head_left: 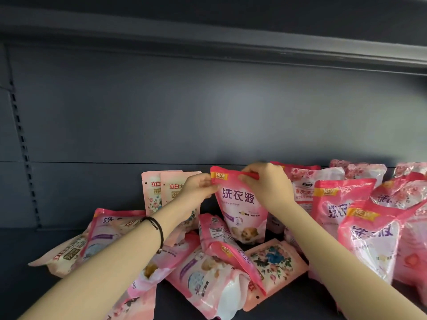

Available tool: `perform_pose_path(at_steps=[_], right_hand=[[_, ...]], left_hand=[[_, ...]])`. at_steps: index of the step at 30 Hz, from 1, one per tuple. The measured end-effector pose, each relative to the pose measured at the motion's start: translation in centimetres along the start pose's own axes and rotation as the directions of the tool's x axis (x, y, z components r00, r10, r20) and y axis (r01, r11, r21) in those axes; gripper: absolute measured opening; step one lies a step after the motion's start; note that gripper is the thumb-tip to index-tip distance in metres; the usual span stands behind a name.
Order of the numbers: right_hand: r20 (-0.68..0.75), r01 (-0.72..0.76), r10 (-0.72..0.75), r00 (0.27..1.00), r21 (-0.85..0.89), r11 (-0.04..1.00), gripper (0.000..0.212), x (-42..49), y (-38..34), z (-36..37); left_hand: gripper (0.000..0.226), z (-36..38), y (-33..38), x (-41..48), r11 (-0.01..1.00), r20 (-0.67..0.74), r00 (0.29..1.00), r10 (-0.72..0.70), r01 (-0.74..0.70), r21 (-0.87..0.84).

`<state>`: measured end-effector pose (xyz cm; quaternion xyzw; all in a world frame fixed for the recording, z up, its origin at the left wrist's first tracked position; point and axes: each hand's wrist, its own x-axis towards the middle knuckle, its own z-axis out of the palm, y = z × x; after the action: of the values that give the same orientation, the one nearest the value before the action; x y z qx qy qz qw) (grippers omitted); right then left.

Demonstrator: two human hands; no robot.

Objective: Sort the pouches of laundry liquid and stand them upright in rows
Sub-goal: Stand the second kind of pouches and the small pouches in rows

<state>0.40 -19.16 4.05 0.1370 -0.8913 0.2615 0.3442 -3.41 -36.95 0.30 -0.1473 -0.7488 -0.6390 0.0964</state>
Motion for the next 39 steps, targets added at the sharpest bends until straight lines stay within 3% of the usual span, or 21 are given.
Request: perform_pose_path(at_steps=[4, 8, 11, 17, 21, 26, 32, 39], right_hand=[[-0.113, -0.169, 0.219, 0.969, 0.346, 0.923, 0.033, -2.3, 1.7, 1.2], [-0.005, -0.333, 0.427, 0.904, 0.617, 0.713, 0.009, -5.1, 3.0, 2.8], [-0.051, -0.303, 0.473, 0.879, 0.706, 0.64, 0.019, -4.7, 2.7, 2.4], [-0.268, -0.026, 0.364, 0.892, 0.774, 0.633, 0.019, -1.7, -0.8, -1.4], [-0.345, 0.093, 0.336, 0.877, 0.806, 0.584, 0.015, -1.5, -3.4, -3.6], [-0.472, 0.244, 0.26, 0.842, 0.765, 0.596, 0.013, -3.3, -5.1, -6.6], [-0.506, 0.3, 0.239, 0.829, 0.763, 0.573, 0.013, -5.9, -4.2, -10.9], [-0.41, 0.238, 0.251, 0.877, 0.824, 0.514, 0.014, -10.6, 1.1, -15.3]], left_hand=[[0.01, 0.6, -0.5, 1.0, 0.999, -0.068, 0.997, -0.024, 0.021, -0.032], [0.007, 0.8, -0.8, 0.8, 0.997, -0.073, 0.997, -0.031, 0.026, -0.073], [0.013, 0.4, 0.4, 0.7, 0.998, -0.084, 0.995, 0.058, -0.058, 0.001], [0.005, 0.2, 6.3, -0.3, 0.943, -0.221, 0.93, 0.295, -0.321, -0.091], [0.008, 0.8, 9.4, -2.3, 0.877, -0.316, 0.876, 0.364, -0.436, -0.199], [0.009, 1.9, 12.4, -5.5, 0.814, -0.377, 0.826, 0.42, -0.527, -0.247], [0.006, 5.2, 14.9, -9.0, 0.778, -0.379, 0.798, 0.468, -0.576, -0.252], [0.007, 12.4, 14.2, -12.6, 0.797, -0.397, 0.807, 0.438, -0.553, -0.244]])
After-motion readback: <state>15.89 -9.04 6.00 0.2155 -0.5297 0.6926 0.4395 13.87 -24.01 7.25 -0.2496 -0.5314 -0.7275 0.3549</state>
